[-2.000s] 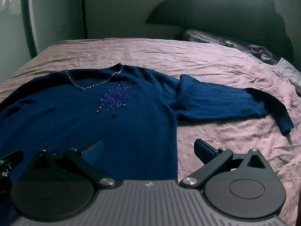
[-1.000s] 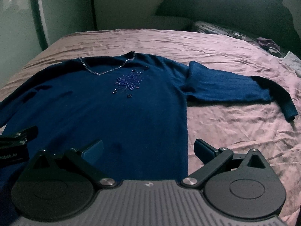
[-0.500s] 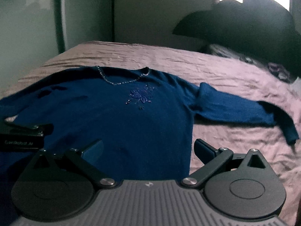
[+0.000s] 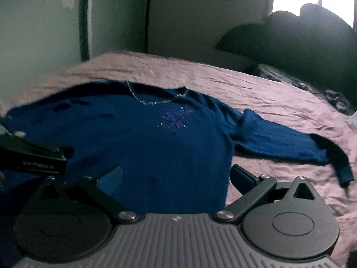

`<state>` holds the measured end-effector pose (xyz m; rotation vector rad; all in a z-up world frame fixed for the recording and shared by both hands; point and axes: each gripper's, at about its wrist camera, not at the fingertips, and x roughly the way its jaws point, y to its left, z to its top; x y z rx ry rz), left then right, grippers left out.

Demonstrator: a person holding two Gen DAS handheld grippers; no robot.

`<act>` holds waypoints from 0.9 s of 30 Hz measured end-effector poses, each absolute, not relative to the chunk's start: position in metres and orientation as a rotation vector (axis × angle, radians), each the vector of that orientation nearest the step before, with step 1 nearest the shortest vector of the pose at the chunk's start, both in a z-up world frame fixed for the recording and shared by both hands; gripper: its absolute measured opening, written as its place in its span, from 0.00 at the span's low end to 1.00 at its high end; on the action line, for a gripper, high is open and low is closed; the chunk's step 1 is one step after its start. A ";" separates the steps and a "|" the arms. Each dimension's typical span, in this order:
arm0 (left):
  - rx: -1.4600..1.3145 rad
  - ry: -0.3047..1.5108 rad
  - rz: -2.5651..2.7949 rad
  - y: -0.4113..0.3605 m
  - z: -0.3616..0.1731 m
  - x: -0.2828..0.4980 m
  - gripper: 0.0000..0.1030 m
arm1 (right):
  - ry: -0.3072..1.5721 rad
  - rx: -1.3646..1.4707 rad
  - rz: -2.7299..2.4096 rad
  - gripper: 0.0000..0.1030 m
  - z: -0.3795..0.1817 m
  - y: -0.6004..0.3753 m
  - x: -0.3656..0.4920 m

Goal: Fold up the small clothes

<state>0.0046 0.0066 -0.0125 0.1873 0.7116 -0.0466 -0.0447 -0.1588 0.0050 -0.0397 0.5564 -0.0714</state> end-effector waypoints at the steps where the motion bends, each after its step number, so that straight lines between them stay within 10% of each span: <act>1: 0.186 0.712 -0.047 0.007 -0.013 0.005 1.00 | 0.531 -0.032 -0.058 1.00 0.007 -0.160 -0.047; 27: 0.071 0.768 -0.157 -0.004 -0.026 0.027 1.00 | 0.482 0.192 -0.145 1.00 -0.001 -0.252 -0.047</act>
